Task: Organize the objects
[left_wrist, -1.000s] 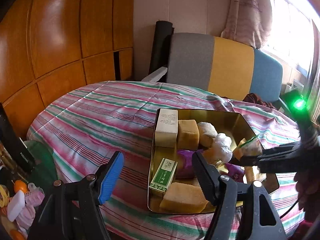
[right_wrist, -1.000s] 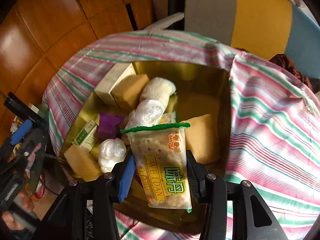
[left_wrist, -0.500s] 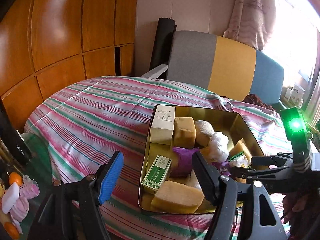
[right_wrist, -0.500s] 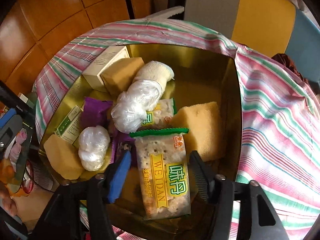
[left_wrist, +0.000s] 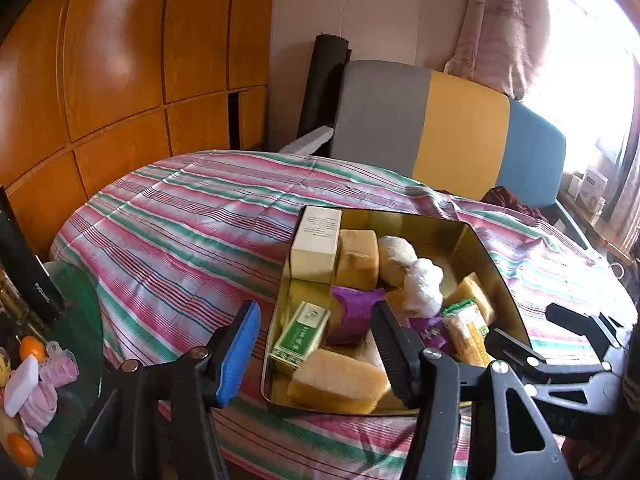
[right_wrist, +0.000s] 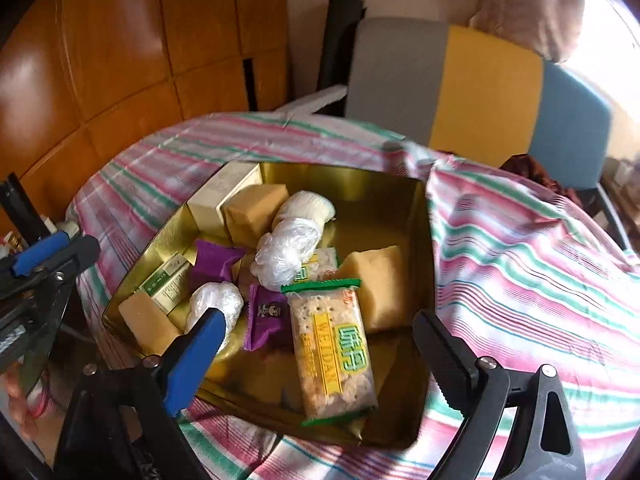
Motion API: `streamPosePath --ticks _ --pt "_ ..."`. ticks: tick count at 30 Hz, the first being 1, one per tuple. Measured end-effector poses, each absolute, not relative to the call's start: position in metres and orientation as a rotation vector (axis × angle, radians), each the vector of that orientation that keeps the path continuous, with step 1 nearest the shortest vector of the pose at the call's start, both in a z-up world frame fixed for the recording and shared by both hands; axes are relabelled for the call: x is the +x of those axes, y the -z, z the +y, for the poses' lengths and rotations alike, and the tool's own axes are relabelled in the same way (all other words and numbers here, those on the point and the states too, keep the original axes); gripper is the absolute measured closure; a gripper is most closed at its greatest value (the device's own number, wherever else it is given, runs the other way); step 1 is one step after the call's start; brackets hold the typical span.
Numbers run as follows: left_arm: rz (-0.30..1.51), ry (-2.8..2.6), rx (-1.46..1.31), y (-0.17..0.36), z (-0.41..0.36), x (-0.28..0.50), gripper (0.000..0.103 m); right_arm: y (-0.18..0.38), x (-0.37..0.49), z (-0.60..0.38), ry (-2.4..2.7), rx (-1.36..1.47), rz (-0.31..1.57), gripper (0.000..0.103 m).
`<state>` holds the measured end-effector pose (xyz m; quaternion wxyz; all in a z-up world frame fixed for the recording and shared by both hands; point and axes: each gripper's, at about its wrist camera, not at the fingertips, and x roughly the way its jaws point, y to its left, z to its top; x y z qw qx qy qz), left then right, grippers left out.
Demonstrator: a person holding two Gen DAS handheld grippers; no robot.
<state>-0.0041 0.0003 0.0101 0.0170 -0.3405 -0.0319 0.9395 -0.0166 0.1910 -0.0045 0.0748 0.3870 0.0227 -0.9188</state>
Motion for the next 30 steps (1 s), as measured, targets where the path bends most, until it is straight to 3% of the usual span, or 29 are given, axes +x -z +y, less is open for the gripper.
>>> streamPosePath --ticks 30 --pt "-0.049 -2.884 -1.054 -0.008 0.013 0.01 0.047 0.001 0.027 0.21 2.907 1.073 -0.025 0.0"
